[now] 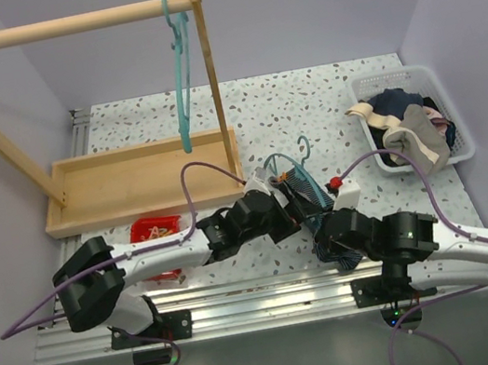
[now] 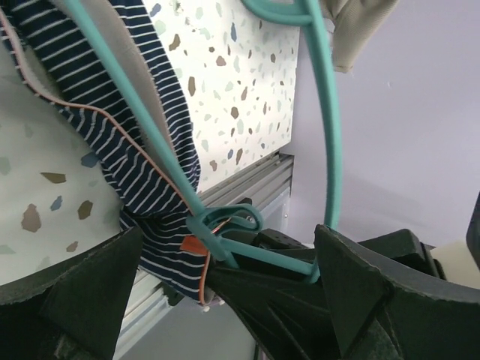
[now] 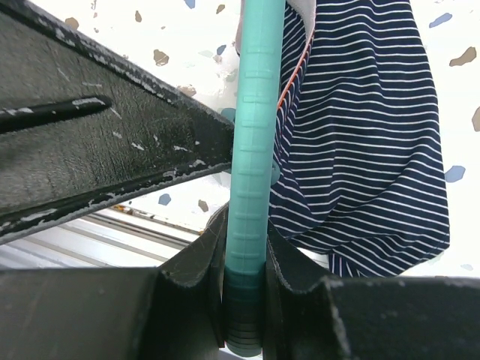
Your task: Remove the underwear clipped to the hanger
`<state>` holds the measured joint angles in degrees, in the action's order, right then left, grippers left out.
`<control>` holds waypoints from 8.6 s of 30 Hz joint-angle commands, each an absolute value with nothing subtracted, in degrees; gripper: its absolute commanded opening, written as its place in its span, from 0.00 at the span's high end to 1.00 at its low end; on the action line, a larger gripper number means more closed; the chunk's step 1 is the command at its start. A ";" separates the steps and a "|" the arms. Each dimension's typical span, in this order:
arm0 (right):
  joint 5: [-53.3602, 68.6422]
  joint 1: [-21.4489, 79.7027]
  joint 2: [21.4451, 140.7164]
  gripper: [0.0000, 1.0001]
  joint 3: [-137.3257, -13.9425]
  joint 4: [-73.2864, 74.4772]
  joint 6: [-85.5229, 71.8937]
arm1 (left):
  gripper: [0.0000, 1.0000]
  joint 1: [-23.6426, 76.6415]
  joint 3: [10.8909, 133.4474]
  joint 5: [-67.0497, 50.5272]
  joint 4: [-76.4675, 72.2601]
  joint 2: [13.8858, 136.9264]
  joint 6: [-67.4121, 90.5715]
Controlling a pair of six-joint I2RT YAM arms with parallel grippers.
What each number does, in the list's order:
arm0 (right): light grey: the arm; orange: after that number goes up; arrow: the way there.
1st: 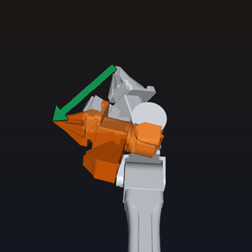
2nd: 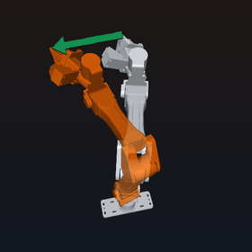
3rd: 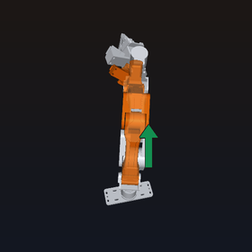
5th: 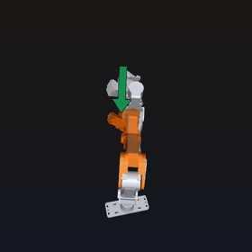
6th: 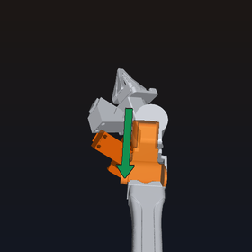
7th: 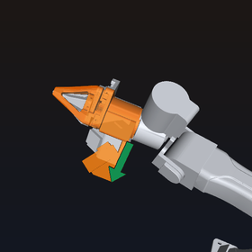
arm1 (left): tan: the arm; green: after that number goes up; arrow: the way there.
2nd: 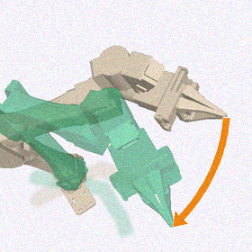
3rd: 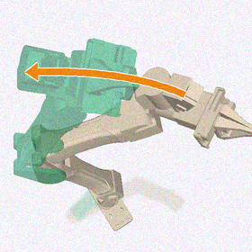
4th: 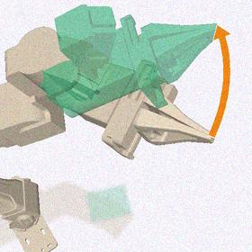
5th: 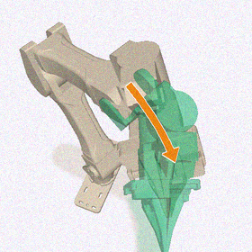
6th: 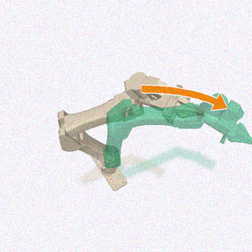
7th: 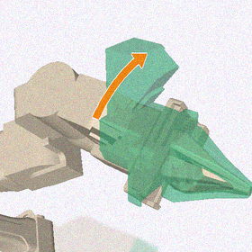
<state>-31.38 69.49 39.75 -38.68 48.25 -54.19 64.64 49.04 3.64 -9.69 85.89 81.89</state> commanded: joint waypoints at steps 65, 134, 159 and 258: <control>-34.37 69.79 34.89 1.00 -42.89 53.09 -54.14 | 0.91 60.38 41.66 42.97 66.25 32.62 82.16; -29.97 69.87 34.45 1.00 -39.11 49.66 -52.12 | 0.05 48.87 64.86 8.97 2.29 100.54 77.43; -31.55 69.79 33.57 1.00 -38.85 52.29 -53.87 | 1.00 45.35 59.77 3.43 -6.15 99.68 76.03; 3.08 69.79 63.01 1.00 -98.07 37.08 -19.16 | 0.00 39.99 40.87 10.45 37.08 27.96 57.04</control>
